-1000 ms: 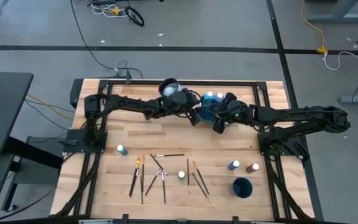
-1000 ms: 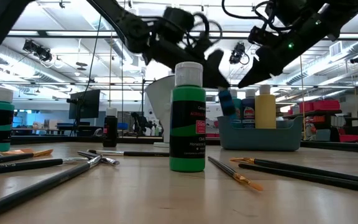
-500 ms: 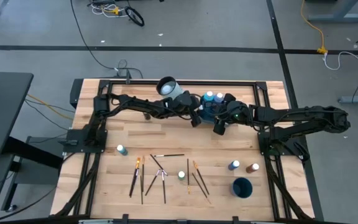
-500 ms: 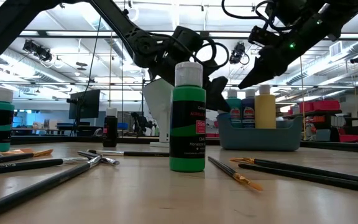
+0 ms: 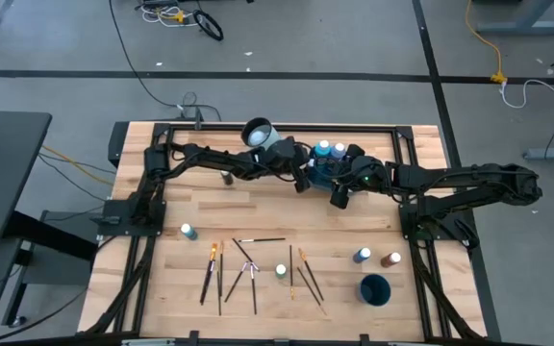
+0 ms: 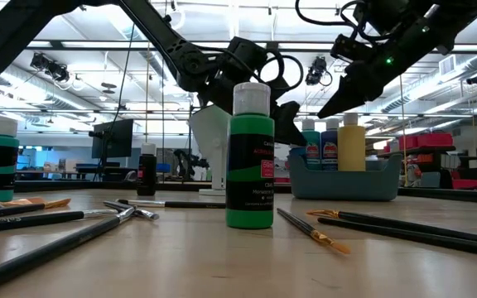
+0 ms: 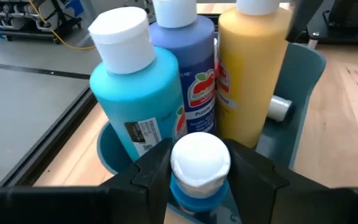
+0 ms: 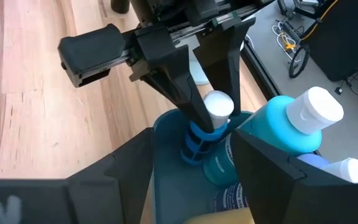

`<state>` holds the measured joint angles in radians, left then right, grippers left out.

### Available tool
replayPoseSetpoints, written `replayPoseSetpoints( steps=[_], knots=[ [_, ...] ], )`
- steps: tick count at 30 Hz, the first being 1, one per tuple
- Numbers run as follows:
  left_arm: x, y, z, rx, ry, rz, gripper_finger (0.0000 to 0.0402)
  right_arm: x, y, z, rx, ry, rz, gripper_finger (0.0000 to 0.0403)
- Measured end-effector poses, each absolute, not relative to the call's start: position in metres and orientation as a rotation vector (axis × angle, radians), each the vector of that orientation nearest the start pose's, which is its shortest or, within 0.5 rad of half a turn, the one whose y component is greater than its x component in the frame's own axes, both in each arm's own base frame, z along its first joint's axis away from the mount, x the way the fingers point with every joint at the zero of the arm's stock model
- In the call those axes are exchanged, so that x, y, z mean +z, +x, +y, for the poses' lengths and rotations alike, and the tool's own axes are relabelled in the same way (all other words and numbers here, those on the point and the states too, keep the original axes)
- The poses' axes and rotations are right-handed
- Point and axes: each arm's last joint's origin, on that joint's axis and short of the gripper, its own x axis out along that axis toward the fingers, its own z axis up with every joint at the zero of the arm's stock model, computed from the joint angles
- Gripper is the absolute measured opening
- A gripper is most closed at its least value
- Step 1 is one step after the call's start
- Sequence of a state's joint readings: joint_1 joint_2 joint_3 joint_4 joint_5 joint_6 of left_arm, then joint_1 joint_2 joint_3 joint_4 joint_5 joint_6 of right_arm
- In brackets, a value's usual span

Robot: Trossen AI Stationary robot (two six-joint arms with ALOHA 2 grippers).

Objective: Pick & Place Paint Supplies
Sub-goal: Put the blue paint bottle into the blue bin, then put the black paint bottle into the blue bin

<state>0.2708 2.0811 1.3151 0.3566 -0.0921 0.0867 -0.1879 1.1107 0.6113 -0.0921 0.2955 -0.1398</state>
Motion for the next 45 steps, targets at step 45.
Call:
replayPoseSetpoints(
  steps=[45],
  knots=[
    [0.1769, 0.4377, 0.1191, 0.346, 0.054, 0.415, 0.0154, 0.222, 0.2202, -0.0505, -0.429, -0.159, 0.628, 0.0215]
  ],
)
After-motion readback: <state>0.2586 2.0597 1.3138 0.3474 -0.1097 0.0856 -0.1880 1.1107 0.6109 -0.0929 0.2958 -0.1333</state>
